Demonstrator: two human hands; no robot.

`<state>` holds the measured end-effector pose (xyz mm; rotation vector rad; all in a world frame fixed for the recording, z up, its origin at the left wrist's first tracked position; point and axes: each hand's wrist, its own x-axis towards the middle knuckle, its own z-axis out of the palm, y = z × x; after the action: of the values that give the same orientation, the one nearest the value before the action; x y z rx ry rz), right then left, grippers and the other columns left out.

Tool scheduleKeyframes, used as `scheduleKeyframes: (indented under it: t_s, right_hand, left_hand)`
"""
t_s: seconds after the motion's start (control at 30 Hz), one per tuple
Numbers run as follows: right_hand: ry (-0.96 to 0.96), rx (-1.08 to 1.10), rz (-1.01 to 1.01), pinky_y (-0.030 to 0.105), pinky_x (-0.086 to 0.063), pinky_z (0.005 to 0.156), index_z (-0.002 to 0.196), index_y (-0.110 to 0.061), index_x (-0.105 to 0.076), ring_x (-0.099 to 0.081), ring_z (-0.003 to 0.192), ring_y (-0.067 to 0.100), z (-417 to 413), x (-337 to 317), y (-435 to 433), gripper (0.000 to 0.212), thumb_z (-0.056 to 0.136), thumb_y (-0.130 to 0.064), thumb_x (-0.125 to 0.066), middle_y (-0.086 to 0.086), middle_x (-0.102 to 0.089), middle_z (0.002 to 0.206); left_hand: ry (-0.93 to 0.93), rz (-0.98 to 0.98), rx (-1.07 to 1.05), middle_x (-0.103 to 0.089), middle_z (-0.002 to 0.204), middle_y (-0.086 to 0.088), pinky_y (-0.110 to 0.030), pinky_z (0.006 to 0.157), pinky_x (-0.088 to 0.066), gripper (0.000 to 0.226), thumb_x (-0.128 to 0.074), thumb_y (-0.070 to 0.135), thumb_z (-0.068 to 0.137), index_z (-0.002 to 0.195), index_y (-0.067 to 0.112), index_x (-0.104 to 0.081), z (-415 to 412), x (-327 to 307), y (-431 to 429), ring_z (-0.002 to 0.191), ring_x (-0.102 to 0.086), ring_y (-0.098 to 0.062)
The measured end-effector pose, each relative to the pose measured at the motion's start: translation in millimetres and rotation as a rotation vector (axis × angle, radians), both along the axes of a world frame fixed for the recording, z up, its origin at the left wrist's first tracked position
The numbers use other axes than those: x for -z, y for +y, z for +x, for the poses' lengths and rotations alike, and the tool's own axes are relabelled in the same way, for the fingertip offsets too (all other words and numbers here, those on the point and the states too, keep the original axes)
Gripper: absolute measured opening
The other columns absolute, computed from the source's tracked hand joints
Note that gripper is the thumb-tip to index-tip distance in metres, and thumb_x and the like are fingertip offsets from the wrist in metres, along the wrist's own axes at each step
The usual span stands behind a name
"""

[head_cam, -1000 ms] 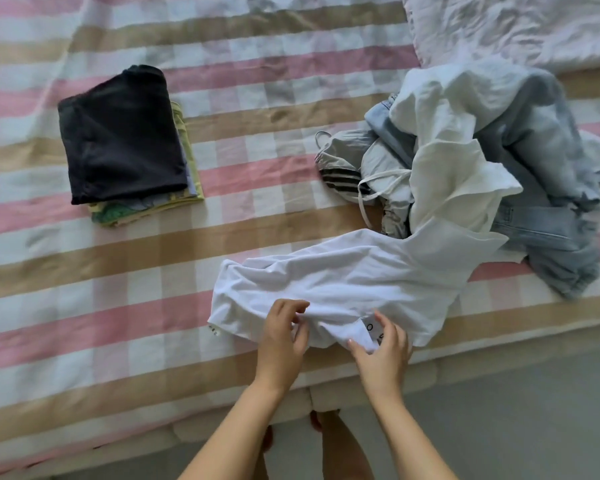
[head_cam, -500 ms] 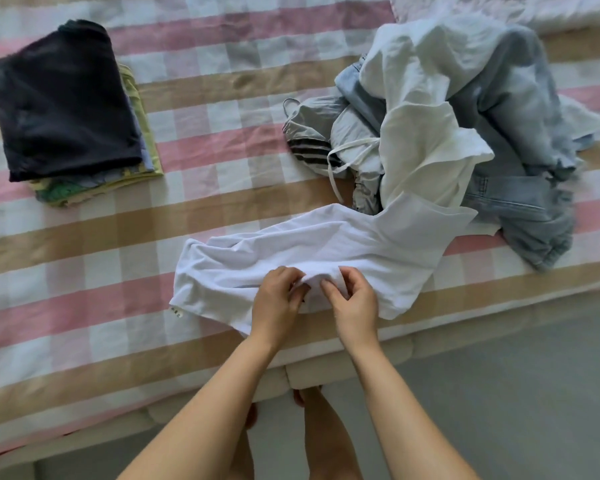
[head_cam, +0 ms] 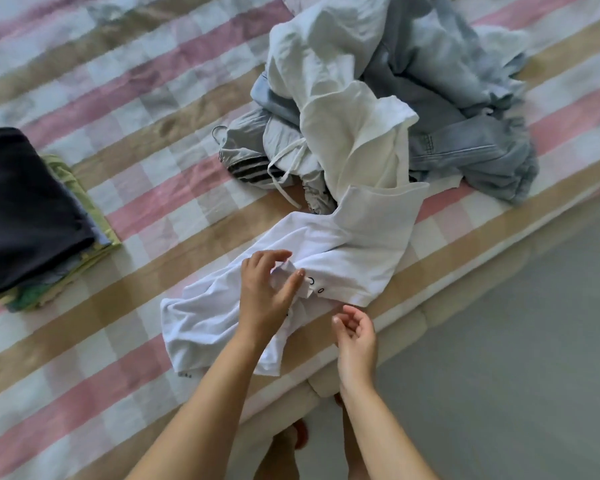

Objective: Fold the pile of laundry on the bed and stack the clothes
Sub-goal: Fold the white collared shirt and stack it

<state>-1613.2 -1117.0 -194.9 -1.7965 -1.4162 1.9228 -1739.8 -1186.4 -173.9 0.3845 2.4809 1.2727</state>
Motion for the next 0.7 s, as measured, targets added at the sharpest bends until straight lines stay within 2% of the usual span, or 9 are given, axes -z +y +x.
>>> scheduleKeyframes:
  t_s: [0.1,0.2,0.27,0.33,0.37,0.47,0.53,0.6,0.7]
  right_hand:
    - [-0.019,0.085,-0.181,0.032,-0.047,0.085,0.108,-0.013,-0.055,-0.056,0.089,0.016,-2,-1,-7,0.024,0.086,-0.003,-0.06,0.003,-0.059,0.094]
    - [0.044,-0.01,-0.35,0.022,-0.047,0.084,0.114,-0.017,-0.054,-0.058,0.097,0.011,-10,-6,-30,0.037,0.081,-0.005,-0.064,0.0,-0.061,0.105]
    - [0.068,-0.127,-0.298,0.017,-0.043,0.086,0.118,-0.019,-0.052,-0.055,0.104,0.01,-24,-5,-49,0.046,0.077,-0.008,-0.069,-0.002,-0.059,0.11]
    - [-0.005,-0.143,-0.162,0.024,-0.043,0.09,0.117,-0.016,-0.055,-0.056,0.103,0.014,-42,-1,-61,0.044,0.076,-0.011,-0.069,-0.001,-0.061,0.108]
    - [-0.059,-0.118,-0.08,0.029,-0.044,0.089,0.111,-0.013,-0.058,-0.057,0.099,0.018,-51,2,-63,0.036,0.076,-0.011,-0.066,0.002,-0.064,0.104]
    - [-0.171,-0.087,0.078,0.036,-0.045,0.075,0.082,-0.008,-0.063,-0.057,0.082,0.028,-67,9,-63,0.005,0.078,-0.009,-0.061,0.013,-0.065,0.085]
    - [-0.18,-0.09,0.078,0.029,-0.041,0.066,0.07,-0.013,-0.055,-0.053,0.074,0.025,-67,11,-58,0.012,0.08,-0.007,-0.059,0.013,-0.062,0.079]
    - [-0.104,-0.059,0.085,0.018,-0.039,0.063,0.069,-0.018,-0.053,-0.054,0.071,0.017,-62,5,-54,0.019,0.082,-0.005,-0.057,0.005,-0.061,0.075]
    - [0.081,-0.033,0.079,0.009,-0.041,0.061,0.079,-0.018,-0.06,-0.057,0.067,0.001,-52,-17,-52,0.018,0.084,-0.002,-0.055,-0.01,-0.064,0.07]
  left_hand:
    - [0.14,0.012,0.219,-0.06,0.09,0.004,-0.012,0.077,-0.037,0.01,-0.063,0.007,0.083,0.091,0.009,-0.068,-6,-10,26,0.085,-0.052,-0.017]
    - [0.096,-0.094,0.603,-0.063,0.096,-0.005,-0.03,0.078,-0.045,0.017,-0.063,0.007,0.084,0.1,0.009,-0.068,-14,-5,58,0.09,-0.055,-0.025]
    - [0.098,-0.346,0.88,-0.055,0.117,-0.005,-0.037,0.084,-0.043,0.04,-0.069,0.021,0.08,0.119,0.016,-0.06,-19,11,72,0.109,-0.046,-0.026]
    - [0.131,-0.611,1.043,-0.043,0.127,-0.003,-0.036,0.086,-0.04,0.059,-0.073,0.031,0.075,0.128,0.019,-0.049,-25,26,79,0.117,-0.036,-0.025]
    - [0.151,-0.674,1.071,-0.042,0.125,-0.003,-0.037,0.083,-0.04,0.058,-0.073,0.029,0.074,0.125,0.018,-0.048,-27,33,81,0.117,-0.036,-0.025]
    - [0.14,-0.593,0.98,-0.048,0.1,-0.004,-0.03,0.069,-0.037,0.021,-0.061,0.012,0.081,0.101,0.009,-0.056,-32,47,78,0.103,-0.05,-0.026]
    - [0.054,-0.469,0.841,-0.048,0.087,0.0,-0.026,0.063,-0.033,0.005,-0.058,0.008,0.082,0.087,0.008,-0.058,-35,48,74,0.088,-0.055,-0.024]
    - [-0.017,-0.358,0.663,-0.051,0.078,0.003,-0.026,0.061,-0.033,0.004,-0.062,0.01,0.081,0.08,0.007,-0.06,-38,39,69,0.077,-0.051,-0.02]
    - [-0.175,-0.172,0.359,-0.05,0.058,0.011,-0.016,0.049,-0.033,0.021,-0.068,0.013,0.079,0.065,0.019,-0.053,-46,9,55,0.055,-0.048,-0.003]
